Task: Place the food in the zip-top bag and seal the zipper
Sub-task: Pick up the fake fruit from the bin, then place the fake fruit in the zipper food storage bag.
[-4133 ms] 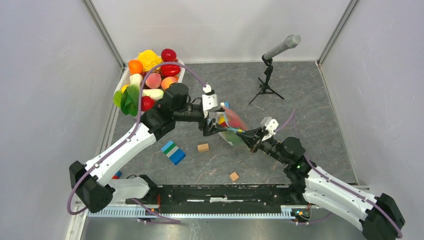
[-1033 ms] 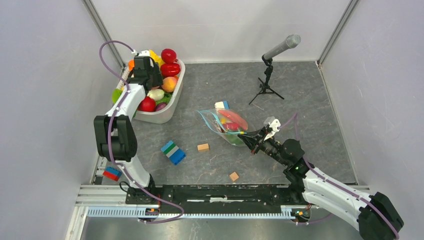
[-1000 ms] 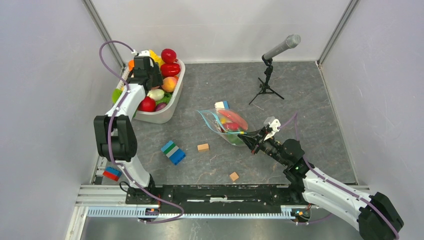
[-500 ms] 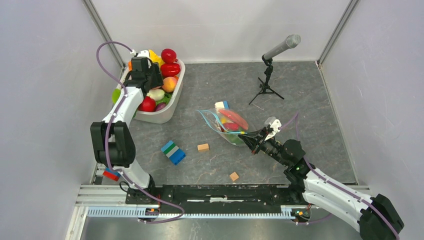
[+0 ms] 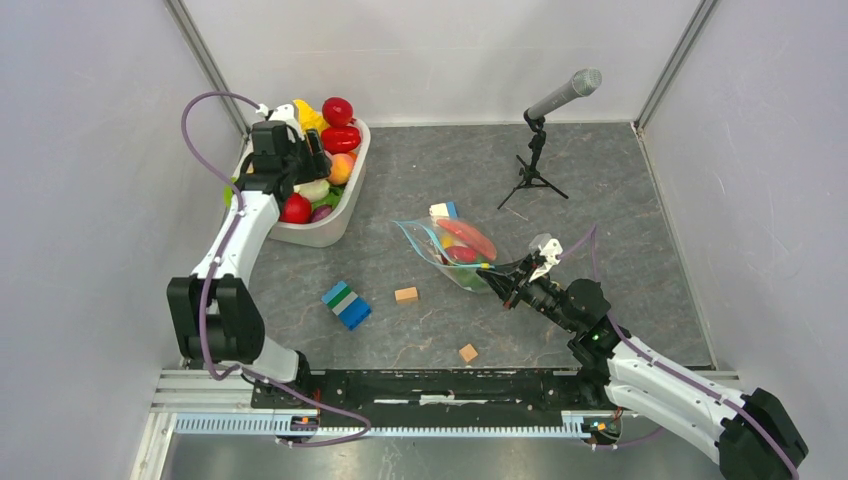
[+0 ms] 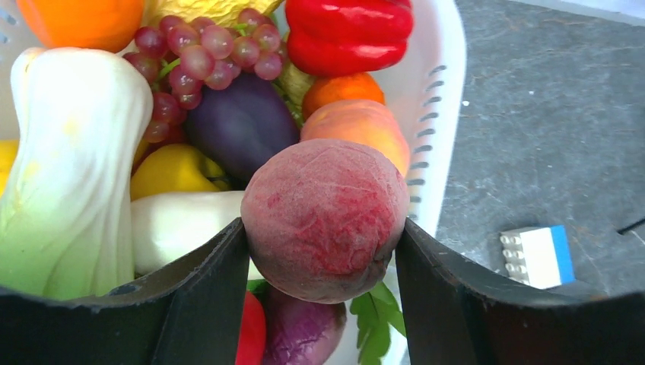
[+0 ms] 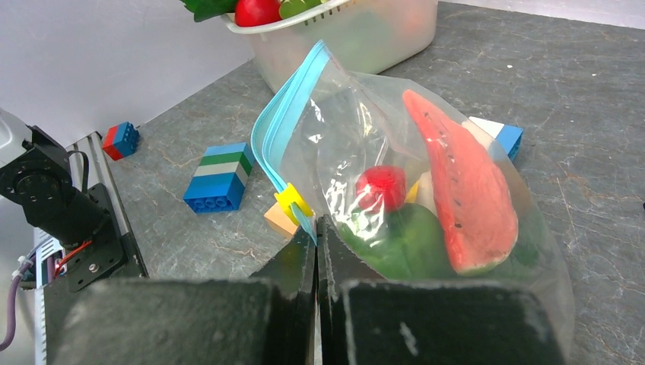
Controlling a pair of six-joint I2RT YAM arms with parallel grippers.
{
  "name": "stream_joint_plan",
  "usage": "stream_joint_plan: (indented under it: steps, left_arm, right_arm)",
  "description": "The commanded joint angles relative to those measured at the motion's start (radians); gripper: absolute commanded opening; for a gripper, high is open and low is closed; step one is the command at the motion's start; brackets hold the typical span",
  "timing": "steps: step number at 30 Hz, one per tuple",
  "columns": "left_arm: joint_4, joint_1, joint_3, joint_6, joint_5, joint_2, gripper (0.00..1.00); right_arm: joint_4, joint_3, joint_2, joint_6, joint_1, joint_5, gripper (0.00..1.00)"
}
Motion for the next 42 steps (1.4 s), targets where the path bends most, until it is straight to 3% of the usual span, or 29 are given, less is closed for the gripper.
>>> stream_joint_plan:
  steps: [1, 13, 23, 42]
  left_arm:
    - [0.042, -0.001, -0.016, -0.042, 0.086, -0.069, 0.47]
    - [0.04, -0.001, -0.069, -0.069, 0.135, -0.174, 0.47]
    - [0.21, -0.018, -0.236, -0.25, 0.564, -0.376, 0.46]
    - [0.275, -0.122, -0.37, -0.282, 0.743, -0.6, 0.48]
  right_arm:
    - [0.01, 0.02, -0.025, 0.003, -0.002, 0.011, 0.0]
    - [0.021, 0.009, -0.038, 0.006, -0.002, 0.004, 0.0]
    - [0.073, -0.02, -0.013, 0.014, -0.002, -0.006, 0.0]
    - [0.148, -0.066, -0.032, 0.019, -0.002, 0.075, 0.0]
